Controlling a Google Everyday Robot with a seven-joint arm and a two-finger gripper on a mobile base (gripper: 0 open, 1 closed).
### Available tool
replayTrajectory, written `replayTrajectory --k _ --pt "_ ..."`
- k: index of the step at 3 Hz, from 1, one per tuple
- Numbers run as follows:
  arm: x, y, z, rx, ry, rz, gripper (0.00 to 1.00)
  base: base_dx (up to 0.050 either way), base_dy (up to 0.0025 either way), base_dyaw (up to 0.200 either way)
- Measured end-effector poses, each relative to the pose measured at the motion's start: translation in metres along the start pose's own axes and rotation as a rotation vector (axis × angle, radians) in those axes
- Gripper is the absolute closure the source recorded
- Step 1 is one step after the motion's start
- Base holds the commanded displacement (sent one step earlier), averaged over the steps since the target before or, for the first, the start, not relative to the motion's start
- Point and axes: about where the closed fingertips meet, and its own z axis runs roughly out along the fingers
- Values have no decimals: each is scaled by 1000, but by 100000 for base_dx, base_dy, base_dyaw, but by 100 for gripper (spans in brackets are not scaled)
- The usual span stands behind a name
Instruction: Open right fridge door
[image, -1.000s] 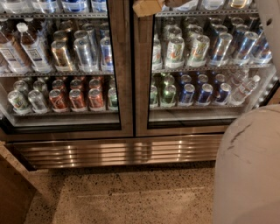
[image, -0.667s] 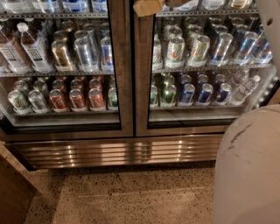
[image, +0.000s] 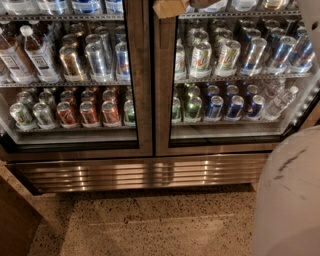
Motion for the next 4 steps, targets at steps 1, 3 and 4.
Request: replayTrajectory --k 1,3,4 --pt "0 0 0 0 0 0 100 0 0 0" --pt "5 1 5 -13 17 1 100 0 0 0" --pt "5 1 8 -23 24 8 100 0 0 0"
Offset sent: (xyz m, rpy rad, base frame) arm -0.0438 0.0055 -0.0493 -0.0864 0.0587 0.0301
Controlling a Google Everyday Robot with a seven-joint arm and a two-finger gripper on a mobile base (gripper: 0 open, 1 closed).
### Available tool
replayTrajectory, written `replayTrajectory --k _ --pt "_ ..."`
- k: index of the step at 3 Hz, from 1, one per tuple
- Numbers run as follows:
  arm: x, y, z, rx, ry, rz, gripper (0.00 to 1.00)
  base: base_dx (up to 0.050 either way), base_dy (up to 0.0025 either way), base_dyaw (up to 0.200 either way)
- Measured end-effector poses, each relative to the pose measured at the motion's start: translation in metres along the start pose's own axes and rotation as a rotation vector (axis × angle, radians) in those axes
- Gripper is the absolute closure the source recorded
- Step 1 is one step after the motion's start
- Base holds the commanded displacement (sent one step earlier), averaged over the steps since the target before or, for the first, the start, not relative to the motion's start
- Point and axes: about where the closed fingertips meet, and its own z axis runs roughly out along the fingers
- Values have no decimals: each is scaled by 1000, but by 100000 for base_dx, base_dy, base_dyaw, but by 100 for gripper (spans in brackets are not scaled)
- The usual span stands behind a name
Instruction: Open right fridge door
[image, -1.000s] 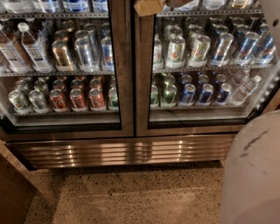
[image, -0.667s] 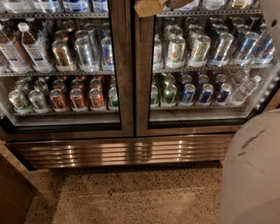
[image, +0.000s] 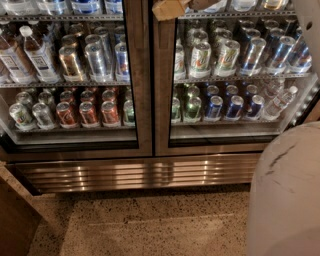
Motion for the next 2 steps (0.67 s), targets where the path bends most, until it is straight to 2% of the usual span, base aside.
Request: replayTrajectory --k 1,2 --pt "1 0 0 -2 4 5 100 0 0 0" --pt "-1 -2 -11 32 1 25 100 0 0 0"
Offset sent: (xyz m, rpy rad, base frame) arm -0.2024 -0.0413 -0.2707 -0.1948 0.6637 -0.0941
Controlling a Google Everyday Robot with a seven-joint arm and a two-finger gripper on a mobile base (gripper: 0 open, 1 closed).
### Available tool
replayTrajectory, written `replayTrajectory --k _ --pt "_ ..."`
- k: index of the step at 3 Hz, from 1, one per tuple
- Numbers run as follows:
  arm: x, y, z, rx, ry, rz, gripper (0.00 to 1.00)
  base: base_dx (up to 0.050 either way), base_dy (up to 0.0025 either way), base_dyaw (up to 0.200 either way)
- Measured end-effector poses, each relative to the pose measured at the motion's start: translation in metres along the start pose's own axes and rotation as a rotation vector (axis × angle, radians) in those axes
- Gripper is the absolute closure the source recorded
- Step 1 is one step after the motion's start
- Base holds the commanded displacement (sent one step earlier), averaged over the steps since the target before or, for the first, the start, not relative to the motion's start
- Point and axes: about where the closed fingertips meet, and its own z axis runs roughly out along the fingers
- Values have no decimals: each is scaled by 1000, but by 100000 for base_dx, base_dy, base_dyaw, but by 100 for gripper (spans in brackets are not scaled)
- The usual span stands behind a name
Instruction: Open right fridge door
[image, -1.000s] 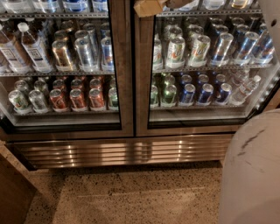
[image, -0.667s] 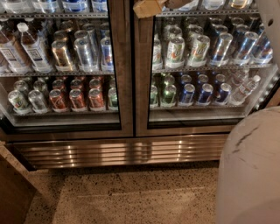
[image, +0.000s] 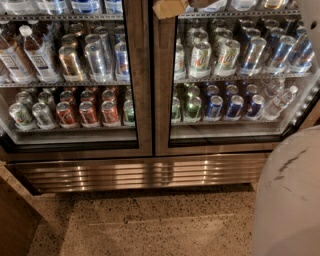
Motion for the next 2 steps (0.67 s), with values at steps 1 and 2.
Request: replayTrajectory --k 1,2 --pt "0 0 0 0 0 0 100 0 0 0" --pt "4 0 4 -3 16 11 100 0 0 0"
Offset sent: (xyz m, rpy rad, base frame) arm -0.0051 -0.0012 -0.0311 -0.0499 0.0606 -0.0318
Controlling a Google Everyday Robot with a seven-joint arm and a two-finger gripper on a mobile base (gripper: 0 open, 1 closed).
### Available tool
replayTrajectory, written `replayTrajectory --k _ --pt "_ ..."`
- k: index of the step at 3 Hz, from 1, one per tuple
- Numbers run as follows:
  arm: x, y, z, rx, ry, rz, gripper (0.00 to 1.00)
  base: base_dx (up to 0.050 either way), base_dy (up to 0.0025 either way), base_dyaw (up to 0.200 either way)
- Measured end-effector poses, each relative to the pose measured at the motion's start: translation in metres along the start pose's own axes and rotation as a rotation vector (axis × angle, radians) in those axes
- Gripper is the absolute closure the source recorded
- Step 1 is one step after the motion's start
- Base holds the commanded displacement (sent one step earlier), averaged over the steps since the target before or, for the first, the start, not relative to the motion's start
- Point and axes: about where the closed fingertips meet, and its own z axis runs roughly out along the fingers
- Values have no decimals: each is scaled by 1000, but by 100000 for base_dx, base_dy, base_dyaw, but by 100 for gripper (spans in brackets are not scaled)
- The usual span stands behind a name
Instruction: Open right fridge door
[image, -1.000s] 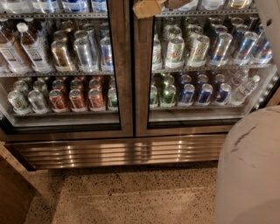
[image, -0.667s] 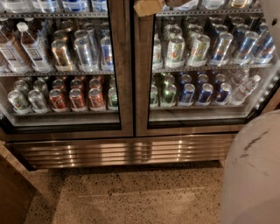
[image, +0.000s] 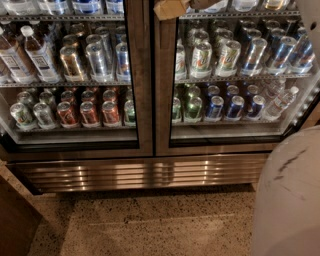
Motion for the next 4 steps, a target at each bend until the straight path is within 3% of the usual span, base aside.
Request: replayTrajectory --k 4 --pt "-1 0 1 -10 8 14 100 0 0 0"
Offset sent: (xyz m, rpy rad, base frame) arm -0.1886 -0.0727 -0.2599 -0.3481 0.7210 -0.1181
